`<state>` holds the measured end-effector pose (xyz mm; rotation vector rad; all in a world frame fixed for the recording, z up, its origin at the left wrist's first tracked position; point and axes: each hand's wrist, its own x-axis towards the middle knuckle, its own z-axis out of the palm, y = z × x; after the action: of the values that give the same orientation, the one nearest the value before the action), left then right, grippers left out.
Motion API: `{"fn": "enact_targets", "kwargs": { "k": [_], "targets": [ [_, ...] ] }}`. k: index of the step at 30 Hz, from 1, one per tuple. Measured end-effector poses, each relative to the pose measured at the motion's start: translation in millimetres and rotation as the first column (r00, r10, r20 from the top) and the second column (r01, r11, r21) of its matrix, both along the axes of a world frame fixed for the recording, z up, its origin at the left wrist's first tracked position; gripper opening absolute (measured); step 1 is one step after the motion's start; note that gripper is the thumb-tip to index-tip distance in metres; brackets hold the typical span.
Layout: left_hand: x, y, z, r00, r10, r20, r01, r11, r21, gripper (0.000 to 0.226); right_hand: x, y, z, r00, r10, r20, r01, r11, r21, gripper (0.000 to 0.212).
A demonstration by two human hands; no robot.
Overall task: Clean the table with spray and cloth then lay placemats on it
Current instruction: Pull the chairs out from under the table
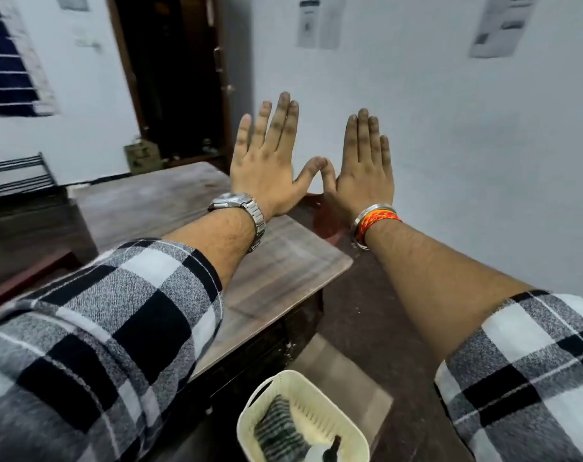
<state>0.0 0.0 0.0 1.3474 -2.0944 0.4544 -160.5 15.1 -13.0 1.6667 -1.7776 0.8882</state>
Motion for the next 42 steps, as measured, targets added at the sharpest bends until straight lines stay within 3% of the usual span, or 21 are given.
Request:
{"fn": "enact_targets", "kwargs": {
  "k": [6, 14, 22, 32, 42],
  "targets": [
    [138.4, 20.3, -52.8, 0.983, 0.186, -0.008, -0.185, 0.98, 0.069, 0.094, 136.2, 3.8, -44.1, 0.977, 0.21, -0.032, -0.205, 0.971, 0.124, 0.073],
    [345.7, 75.2, -116.8, 0.939, 0.324, 0.118, -0.34, 0.926, 0.165, 0.088, 343.7, 35.4, -99.5, 0.937, 0.35, 0.018, -0.346, 0.916, 0.203, 0.073],
    [512.4, 123.1, -158.6, 0.888, 0.44, 0.131, -0.459, 0.847, 0.267, 0.089, 511.3, 64.7, -146.9, 0.881, 0.469, 0.064, -0.462, 0.823, 0.331, 0.073],
    [624.5, 111.2, -203.7, 0.841, 0.523, 0.142, -0.535, 0.76, 0.37, 0.088, 630.7, 45.8, -200.1, 0.81, 0.579, 0.093, -0.553, 0.701, 0.451, 0.072],
    [703.0, 48.7, -226.2, 0.826, 0.519, 0.221, -0.563, 0.734, 0.38, 0.082, 711.3, -14.8, -225.4, 0.792, 0.598, 0.119, -0.567, 0.651, 0.504, 0.072]
  ]
}}
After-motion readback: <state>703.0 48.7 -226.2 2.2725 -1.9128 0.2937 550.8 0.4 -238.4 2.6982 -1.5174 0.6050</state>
